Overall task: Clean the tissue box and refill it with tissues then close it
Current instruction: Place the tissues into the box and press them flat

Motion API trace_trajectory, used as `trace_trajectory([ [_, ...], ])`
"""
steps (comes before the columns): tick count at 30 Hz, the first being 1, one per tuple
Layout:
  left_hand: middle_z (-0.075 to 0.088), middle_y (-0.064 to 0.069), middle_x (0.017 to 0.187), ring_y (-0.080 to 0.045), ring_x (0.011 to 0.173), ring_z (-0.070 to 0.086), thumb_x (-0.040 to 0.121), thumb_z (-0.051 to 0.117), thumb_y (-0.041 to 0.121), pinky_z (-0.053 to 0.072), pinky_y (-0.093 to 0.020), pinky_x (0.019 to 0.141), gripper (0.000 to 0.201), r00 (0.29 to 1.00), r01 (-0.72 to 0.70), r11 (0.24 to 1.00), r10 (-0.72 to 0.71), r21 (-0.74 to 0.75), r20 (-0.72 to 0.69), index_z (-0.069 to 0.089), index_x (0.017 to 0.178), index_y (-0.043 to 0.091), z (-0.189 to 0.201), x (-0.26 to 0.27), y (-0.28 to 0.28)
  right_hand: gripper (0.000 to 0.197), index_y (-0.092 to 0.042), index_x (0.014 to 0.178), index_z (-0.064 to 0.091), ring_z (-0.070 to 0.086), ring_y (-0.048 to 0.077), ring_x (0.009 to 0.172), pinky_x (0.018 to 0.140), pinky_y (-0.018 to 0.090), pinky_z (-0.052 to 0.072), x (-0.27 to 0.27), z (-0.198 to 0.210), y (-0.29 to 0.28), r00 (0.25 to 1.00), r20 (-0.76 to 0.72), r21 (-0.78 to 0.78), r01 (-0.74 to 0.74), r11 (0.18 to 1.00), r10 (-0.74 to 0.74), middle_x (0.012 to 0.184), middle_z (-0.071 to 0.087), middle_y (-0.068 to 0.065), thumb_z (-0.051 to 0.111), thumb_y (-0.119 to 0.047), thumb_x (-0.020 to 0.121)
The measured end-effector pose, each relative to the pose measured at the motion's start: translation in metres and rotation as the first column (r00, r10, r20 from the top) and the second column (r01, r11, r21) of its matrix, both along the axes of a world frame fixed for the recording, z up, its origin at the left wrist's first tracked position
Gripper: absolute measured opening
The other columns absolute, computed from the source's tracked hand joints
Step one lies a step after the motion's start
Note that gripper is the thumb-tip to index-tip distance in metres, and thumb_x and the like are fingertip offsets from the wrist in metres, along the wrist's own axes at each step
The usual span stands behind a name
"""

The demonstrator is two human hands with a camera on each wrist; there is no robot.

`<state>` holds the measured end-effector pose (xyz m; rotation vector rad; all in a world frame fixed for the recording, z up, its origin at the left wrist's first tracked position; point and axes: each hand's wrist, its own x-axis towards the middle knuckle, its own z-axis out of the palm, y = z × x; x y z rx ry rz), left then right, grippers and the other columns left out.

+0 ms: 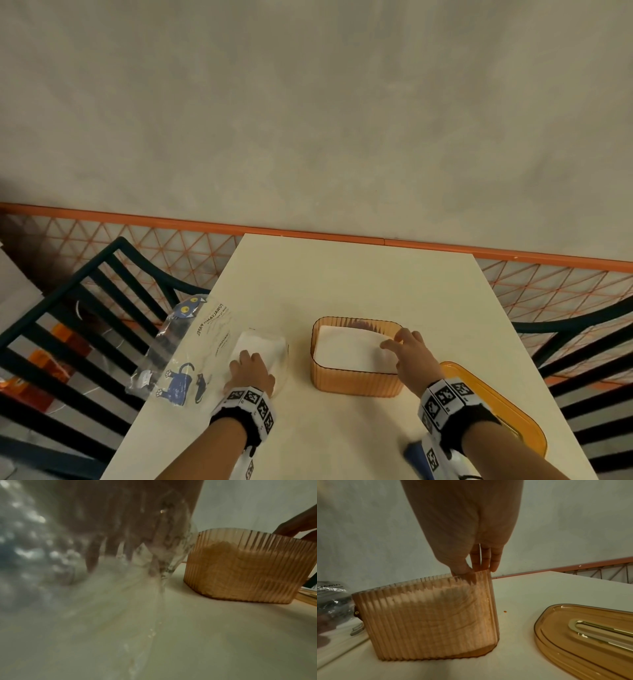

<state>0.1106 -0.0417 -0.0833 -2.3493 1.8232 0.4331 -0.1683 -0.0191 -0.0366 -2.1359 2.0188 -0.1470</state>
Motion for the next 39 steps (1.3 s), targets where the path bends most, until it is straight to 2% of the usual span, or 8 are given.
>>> trace_trajectory([
  [11, 0.031, -0.007, 0.139, -0.025, 0.128, 0.036, 0.092, 0.05, 0.017, 0.044, -0.033, 0.101, 0.041, 0.998, 0.043, 0.999, -0.044, 0.027, 0.043, 0.035, 0.13, 0.015, 0.001, 0.0, 0.004, 0.049, -0.026, 0.131, 0.05, 0.036, 0.019, 0.123, 0.099, 0.024, 0.042, 0.002, -0.002, 0.0, 1.0, 0.011, 0.002, 0.026, 1.0, -0.026, 0.132, 0.042, 0.002, 0.045, 0.001, 0.091],
  [16, 0.039, -0.009, 0.142, -0.019, 0.125, 0.05, 0.099, 0.032, 0.01, 0.041, -0.026, 0.101, 0.035, 0.993, 0.102, 0.994, -0.1, -0.047, 0.058, 0.034, 0.133, 0.009, 0.007, 0.003, 0.006, 0.048, -0.026, 0.131, 0.049, 0.036, 0.019, 0.123, 0.1, 0.024, 0.041, 0.0, -0.003, -0.001, 1.0, 0.01, 0.009, 0.024, 1.0, -0.024, 0.132, 0.042, 0.002, 0.046, -0.001, 0.09],
  [21, 0.039, -0.01, 0.146, -0.022, 0.133, 0.042, 0.1, 0.027, 0.014, 0.034, -0.029, 0.108, 0.044, 0.992, 0.126, 0.99, -0.127, -0.058, -0.018, 0.023, 0.144, 0.006, 0.038, 0.022, 0.005, 0.043, -0.025, 0.131, 0.05, 0.037, 0.018, 0.122, 0.1, 0.023, 0.038, -0.004, 0.003, -0.003, 0.999, 0.046, 0.017, 0.004, 1.0, -0.005, 0.13, 0.043, 0.001, 0.049, -0.008, 0.091],
  [26, 0.046, -0.01, 0.14, -0.024, 0.128, 0.047, 0.098, 0.031, 0.01, 0.039, -0.032, 0.104, 0.044, 0.992, 0.083, 0.978, -0.099, -0.194, -0.077, 0.031, 0.141, 0.009, 0.092, 0.031, 0.01, 0.029, -0.016, 0.116, 0.063, 0.058, 0.021, 0.091, 0.085, 0.026, 0.049, 0.002, 0.03, -0.013, 0.948, 0.317, -0.094, 0.052, 0.994, -0.02, 0.104, 0.063, 0.01, 0.053, -0.008, 0.089],
  [30, 0.061, -0.007, 0.116, -0.025, 0.103, 0.062, 0.094, 0.035, 0.004, 0.05, -0.035, 0.085, 0.035, 0.974, 0.165, 0.91, -0.212, -0.381, -0.084, 0.044, 0.127, 0.011, 0.129, 0.015, 0.019, 0.029, -0.014, 0.119, 0.055, 0.068, 0.018, 0.07, 0.065, 0.023, 0.053, 0.029, 0.06, -0.019, 0.759, 0.641, 0.132, 0.034, 0.991, -0.112, 0.089, 0.069, 0.005, 0.043, -0.027, 0.097],
  [34, 0.059, -0.003, 0.118, -0.025, 0.1, 0.062, 0.094, 0.035, 0.007, 0.05, -0.037, 0.081, 0.035, 0.906, 0.34, 0.812, -0.418, -0.475, -0.066, 0.046, 0.127, 0.016, 0.135, -0.014, 0.03, 0.04, -0.024, 0.118, 0.036, 0.071, 0.035, 0.082, 0.069, 0.039, 0.058, 0.058, 0.084, -0.018, 0.369, 0.849, 0.412, -0.018, 0.911, -0.377, 0.103, 0.068, 0.017, 0.03, -0.055, 0.095],
  [36, 0.059, -0.002, 0.119, -0.022, 0.105, 0.059, 0.095, 0.036, 0.009, 0.049, -0.036, 0.082, 0.035, 0.859, 0.416, 0.759, -0.508, -0.501, -0.056, 0.048, 0.127, 0.018, 0.127, -0.028, 0.035, 0.039, -0.02, 0.118, 0.033, 0.068, 0.041, 0.086, 0.07, 0.043, 0.058, 0.065, 0.093, -0.015, 0.205, 0.851, 0.502, -0.046, 0.863, -0.484, 0.114, 0.062, 0.022, 0.037, -0.052, 0.095],
  [39, 0.059, -0.001, 0.121, -0.02, 0.112, 0.055, 0.094, 0.041, 0.012, 0.048, -0.033, 0.088, 0.034, 0.767, 0.462, 0.702, -0.623, -0.541, -0.155, 0.053, 0.126, 0.018, 0.108, -0.042, 0.038, 0.053, -0.009, 0.141, 0.027, 0.059, 0.04, 0.098, 0.077, 0.052, 0.055, 0.062, 0.092, -0.017, 0.14, 0.855, 0.505, -0.007, 0.863, -0.499, 0.138, 0.039, 0.02, 0.052, -0.013, 0.094],
])
